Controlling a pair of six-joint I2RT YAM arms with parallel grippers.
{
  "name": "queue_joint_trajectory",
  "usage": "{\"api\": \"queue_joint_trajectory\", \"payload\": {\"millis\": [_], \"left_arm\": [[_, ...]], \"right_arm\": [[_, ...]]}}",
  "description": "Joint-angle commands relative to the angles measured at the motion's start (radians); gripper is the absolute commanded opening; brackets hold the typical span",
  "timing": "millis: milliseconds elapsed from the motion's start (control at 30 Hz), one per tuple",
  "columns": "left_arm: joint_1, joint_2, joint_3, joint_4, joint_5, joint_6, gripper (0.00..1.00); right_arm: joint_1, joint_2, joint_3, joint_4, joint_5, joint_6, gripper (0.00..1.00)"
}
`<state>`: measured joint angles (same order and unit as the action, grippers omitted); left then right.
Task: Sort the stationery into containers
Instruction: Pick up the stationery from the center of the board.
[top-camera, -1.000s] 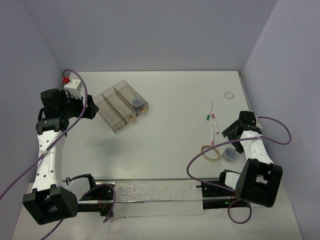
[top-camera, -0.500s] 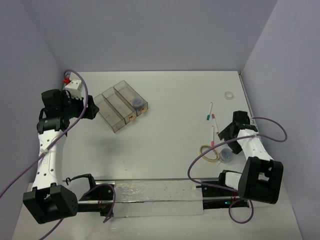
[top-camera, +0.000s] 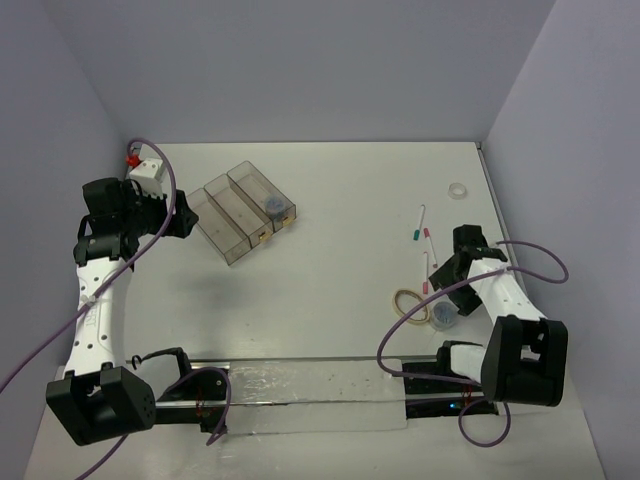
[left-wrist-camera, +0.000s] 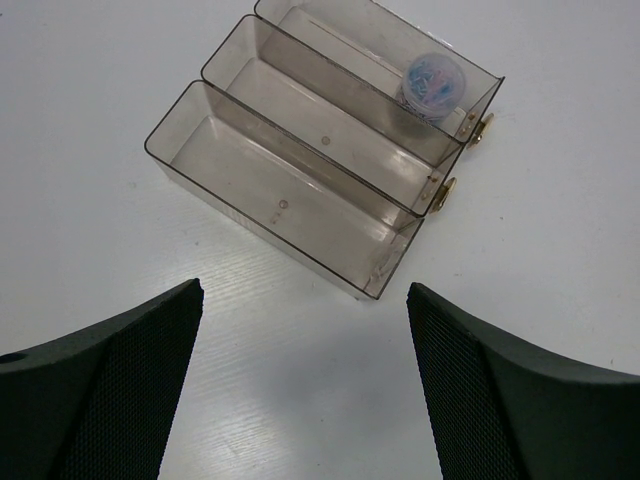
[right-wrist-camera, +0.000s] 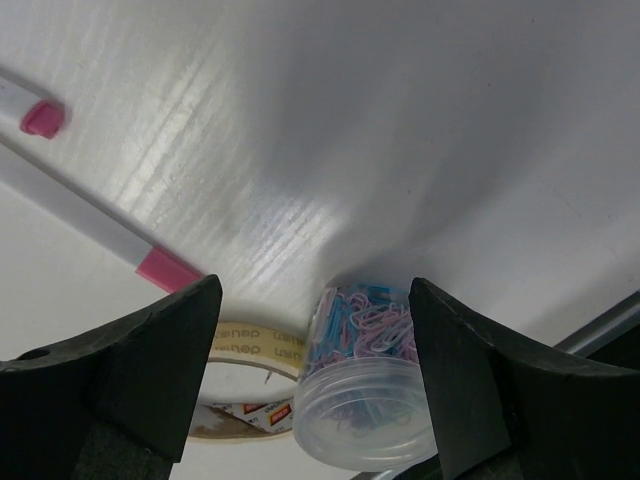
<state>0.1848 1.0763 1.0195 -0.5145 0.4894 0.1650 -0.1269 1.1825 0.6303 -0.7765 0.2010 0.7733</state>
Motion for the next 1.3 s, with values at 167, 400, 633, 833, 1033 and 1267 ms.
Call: {"api": "queue_joint_trajectory", "payload": {"millis": [167, 400, 633, 833, 1033, 1267], "left_arm": [[0.012, -0.031, 0.026, 0.058, 0.070, 0.006, 0.90], [0.015, -0.031, 0.024, 0.061, 0.097, 0.008, 0.90], [0.019, -0.036, 0.022, 0.060, 0.103, 0.013, 0.90], [0.027, -0.035, 0.029, 0.052, 0.098, 0.016, 0.90], [0.032, -0.036, 0.036, 0.049, 0.097, 0.013, 0.90], [0.036, -0.035, 0.039, 0.044, 0.094, 0.019, 0.90]], "right_arm": [[0.046, -0.065, 0.060, -0.158, 0.041, 0.074, 0.90], [0.071, -0.104, 0.038, -0.224, 0.022, 0.097, 0.98], [0.074, -0.106, 0.001, -0.191, 0.007, 0.100, 0.96], [0.075, -0.096, -0.018, -0.160, 0.015, 0.093, 0.85], [0.075, -0.107, -0.024, -0.141, -0.001, 0.089, 0.71], [0.075, -0.174, 0.025, -0.167, 0.043, 0.062, 0.38]]}}
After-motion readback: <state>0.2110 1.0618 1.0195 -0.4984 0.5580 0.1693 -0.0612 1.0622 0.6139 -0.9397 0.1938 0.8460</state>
